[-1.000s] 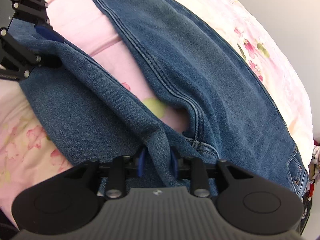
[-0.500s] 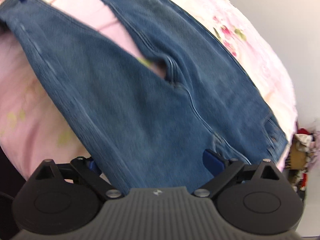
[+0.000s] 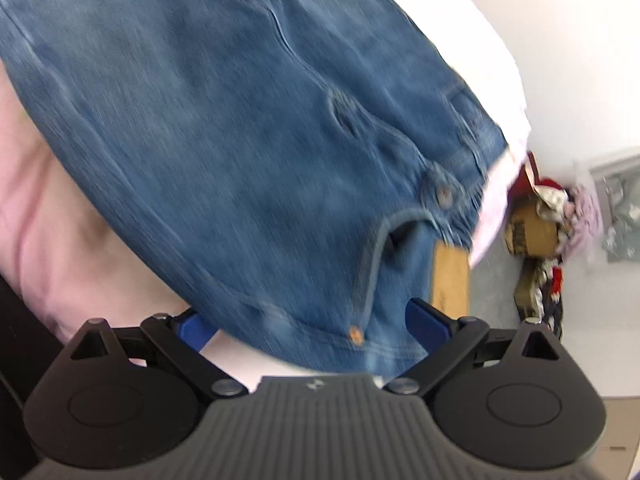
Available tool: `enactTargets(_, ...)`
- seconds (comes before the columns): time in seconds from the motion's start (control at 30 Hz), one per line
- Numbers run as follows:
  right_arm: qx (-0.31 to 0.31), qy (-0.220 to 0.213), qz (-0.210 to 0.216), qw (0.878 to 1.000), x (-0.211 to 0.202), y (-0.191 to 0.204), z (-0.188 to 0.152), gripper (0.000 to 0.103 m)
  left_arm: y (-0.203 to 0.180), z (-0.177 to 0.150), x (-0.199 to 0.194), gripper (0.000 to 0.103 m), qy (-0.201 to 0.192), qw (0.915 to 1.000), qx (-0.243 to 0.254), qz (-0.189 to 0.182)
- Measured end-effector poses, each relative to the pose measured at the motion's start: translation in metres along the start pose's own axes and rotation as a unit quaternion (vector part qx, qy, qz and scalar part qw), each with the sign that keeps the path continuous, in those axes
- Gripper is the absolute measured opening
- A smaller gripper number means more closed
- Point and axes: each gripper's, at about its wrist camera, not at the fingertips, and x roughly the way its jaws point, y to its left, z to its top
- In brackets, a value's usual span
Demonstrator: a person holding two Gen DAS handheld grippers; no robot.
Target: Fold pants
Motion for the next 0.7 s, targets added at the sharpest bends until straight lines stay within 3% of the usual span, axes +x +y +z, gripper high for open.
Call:
enactTargets(0.17, 0.025, 0.013, -0.006, 1.000, 0.003, -0.010, -0.016, 0.094, 0.039, 0.002, 0.034, 0.075, 0.062, 0.9931, -0.084, -0.053)
enactTargets(0.27, 0.028, 0.016, -0.014, 0.999, 0.005, -0.013, -0.017, 0.094, 0.035, 0.007, 0.025, 0.068, 0.027, 0.9913, -0.090, -0.093)
enactTargets(0.37, 0.021, 0.020, -0.013, 0.999, 0.005, -0.011, -0.018, 0.093, 0.013, 0.014, 0.006, 0.076, -0.005, 0.9908, -0.045, -0.128)
enactTargets(0.47, 0.013, 0.029, -0.015, 0.999, 0.010, -0.012, -0.019, 0.094, -0.015, 0.024, 0.009, 0.077, 0.015, 0.9961, 0.002, -0.087)
enactTargets(0.7, 0.042, 0.039, -0.022, 0.998, 0.017, -0.026, -0.038, 0.093, -0.048, 0.036, 0.041, 0.077, 0.056, 0.9984, 0.008, 0.000)
